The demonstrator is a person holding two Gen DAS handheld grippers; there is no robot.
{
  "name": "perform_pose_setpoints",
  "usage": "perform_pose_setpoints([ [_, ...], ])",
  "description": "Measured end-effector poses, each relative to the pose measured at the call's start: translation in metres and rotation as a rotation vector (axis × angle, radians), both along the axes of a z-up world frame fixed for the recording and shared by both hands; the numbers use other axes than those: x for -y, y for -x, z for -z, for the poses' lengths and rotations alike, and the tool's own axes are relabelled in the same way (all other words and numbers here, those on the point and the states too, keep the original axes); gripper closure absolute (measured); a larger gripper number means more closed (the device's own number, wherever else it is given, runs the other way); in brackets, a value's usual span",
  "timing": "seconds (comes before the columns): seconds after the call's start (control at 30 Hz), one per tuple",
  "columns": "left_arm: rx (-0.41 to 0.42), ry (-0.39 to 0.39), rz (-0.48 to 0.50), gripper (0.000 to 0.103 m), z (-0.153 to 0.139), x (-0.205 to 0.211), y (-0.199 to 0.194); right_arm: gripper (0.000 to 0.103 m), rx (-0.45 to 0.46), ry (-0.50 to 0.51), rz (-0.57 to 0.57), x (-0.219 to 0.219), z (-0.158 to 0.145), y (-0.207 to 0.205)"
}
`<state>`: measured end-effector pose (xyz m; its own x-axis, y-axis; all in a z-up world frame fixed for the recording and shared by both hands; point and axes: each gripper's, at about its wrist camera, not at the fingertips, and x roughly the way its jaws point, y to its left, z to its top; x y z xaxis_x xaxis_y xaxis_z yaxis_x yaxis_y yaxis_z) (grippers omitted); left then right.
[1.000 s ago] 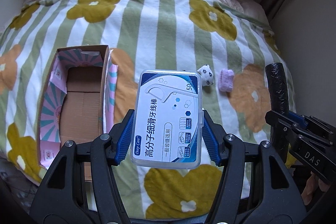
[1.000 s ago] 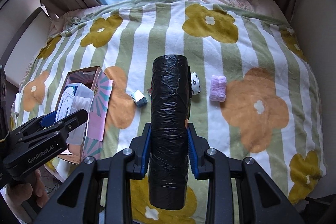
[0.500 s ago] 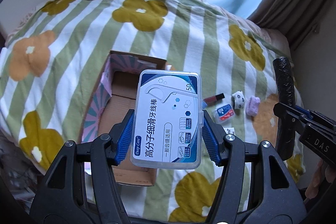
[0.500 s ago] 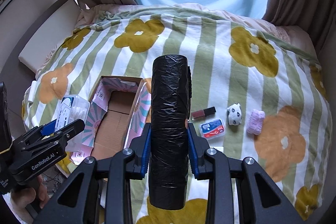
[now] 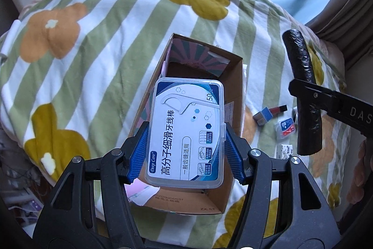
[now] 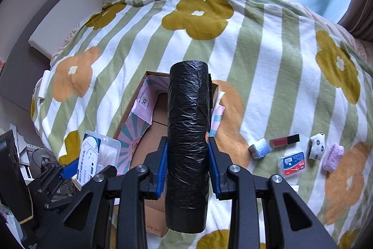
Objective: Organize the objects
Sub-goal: 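Carry the floss case with left tool while right tool carries the trash-bag roll to the box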
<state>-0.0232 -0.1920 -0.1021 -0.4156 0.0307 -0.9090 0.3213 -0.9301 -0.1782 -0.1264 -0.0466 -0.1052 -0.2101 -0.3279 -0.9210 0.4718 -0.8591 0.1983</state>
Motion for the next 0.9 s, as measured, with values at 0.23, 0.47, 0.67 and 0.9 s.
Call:
perform_pose_setpoints([
  [0.23, 0.064, -0.016, 0.027, 0.046, 0.05, 0.007, 0.009, 0.074, 0.08, -0.03, -0.049, 0.043, 0.058, 0.026],
  [0.47, 0.126, -0.008, 0.095, 0.046, 0.099, -0.004, 0.008, 0.074, 0.171, -0.065, -0.129, 0.07, 0.121, 0.041],
  [0.67, 0.16, 0.009, 0.156, 0.046, 0.126, -0.018, 0.005, 0.074, 0.17, -0.082, -0.176, 0.081, 0.14, 0.04],
  [0.9, 0.165, 0.028, 0.18, 0.046, 0.129, -0.026, 0.006, 0.073, 0.148, -0.078, -0.187, 0.087, 0.134, 0.037],
])
